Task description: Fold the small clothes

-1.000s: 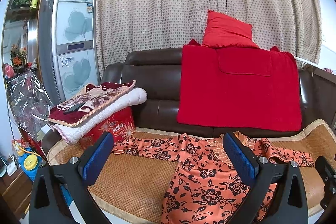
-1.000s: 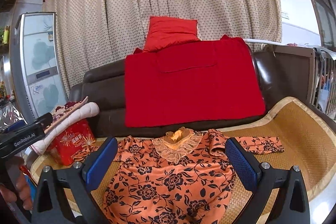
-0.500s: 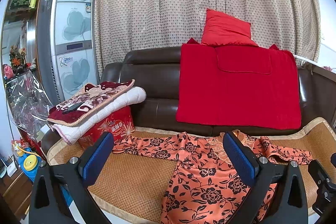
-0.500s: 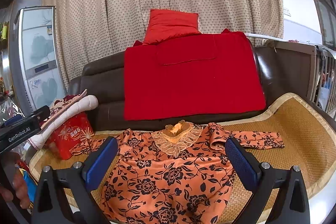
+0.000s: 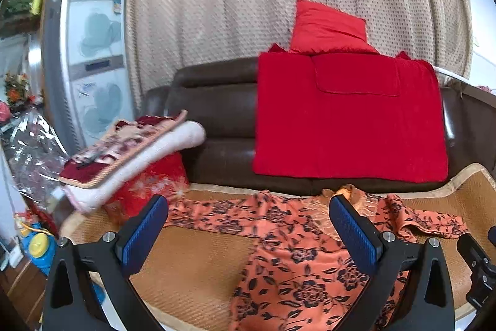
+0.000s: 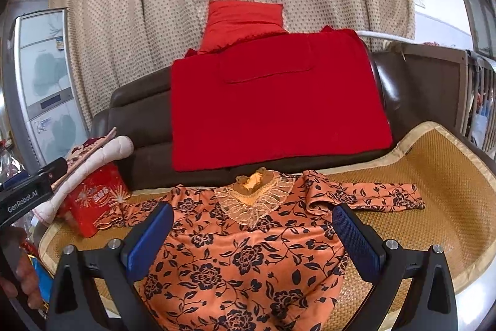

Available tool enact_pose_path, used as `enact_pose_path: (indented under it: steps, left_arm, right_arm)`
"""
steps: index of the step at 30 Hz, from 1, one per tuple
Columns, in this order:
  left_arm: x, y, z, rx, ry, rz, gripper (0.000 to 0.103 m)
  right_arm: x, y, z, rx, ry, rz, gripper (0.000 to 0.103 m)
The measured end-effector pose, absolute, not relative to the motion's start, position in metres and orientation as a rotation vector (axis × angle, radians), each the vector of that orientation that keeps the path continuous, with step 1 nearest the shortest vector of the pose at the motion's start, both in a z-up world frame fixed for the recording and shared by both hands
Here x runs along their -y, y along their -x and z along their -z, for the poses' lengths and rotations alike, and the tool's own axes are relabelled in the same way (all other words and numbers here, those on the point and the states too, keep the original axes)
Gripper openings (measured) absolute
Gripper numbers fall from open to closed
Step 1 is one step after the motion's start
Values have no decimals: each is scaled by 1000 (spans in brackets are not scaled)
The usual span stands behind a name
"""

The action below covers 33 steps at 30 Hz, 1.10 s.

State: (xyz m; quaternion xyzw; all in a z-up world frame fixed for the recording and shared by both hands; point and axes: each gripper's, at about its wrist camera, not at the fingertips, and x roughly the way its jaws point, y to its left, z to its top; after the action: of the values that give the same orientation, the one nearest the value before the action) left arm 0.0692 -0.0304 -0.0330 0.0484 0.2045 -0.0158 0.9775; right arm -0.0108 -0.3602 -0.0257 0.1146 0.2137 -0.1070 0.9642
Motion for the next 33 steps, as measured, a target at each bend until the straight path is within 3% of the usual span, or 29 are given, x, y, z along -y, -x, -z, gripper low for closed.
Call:
enact_pose_path:
  steps: [6, 13, 19, 28, 31, 32, 33]
  left_arm:
    - [73, -155, 96, -567, -49, 190, 103]
    - [140, -221, 184, -710, 12, 245, 103]
    - [156, -234, 226, -729, -77, 262, 103]
    - [150, -260, 240, -707, -119, 221, 103]
    - [146, -270, 242, -711, -115, 189, 103]
    - [142, -274, 242, -718, -105, 176, 103]
    - [140, -275, 243, -723, -90, 173, 103]
  right_arm:
    - [444, -6, 66, -460, -399, 245, 103]
    - [602, 6, 158, -485, -861, 416, 103]
    - [698, -16, 199, -532, -959, 587, 94]
    - [787, -99, 241, -718, -880, 891, 89]
    - [794, -119, 250, -787, -826, 968, 76]
    - [793, -125, 249, -790, -800, 982, 69]
    - [793, -130, 249, -798, -798, 978, 53]
